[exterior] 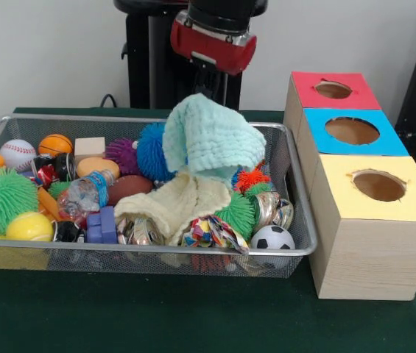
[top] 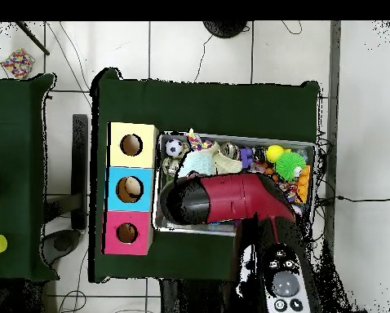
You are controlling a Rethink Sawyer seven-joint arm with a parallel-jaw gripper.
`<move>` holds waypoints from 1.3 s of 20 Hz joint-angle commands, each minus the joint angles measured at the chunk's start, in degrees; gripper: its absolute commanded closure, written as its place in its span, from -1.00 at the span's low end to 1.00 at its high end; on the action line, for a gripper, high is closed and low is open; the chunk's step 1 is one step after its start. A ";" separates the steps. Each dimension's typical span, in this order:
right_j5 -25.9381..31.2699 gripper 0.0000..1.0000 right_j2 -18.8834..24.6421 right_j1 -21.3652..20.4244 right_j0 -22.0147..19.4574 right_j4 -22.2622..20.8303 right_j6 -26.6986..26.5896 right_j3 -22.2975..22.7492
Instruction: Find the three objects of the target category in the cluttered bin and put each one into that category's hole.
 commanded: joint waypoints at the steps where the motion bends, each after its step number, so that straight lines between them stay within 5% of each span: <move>1: 13.22 1.00 5.62 -4.93 -2.60 3.09 -12.29 2.73; 18: 30.67 1.00 4.52 -23.21 -8.46 5.77 -22.07 5.62; 23: 28.25 1.00 4.31 -24.25 -10.25 5.88 -22.49 8.77; 26: 27.81 1.00 5.13 -22.91 -10.65 3.44 -22.86 6.86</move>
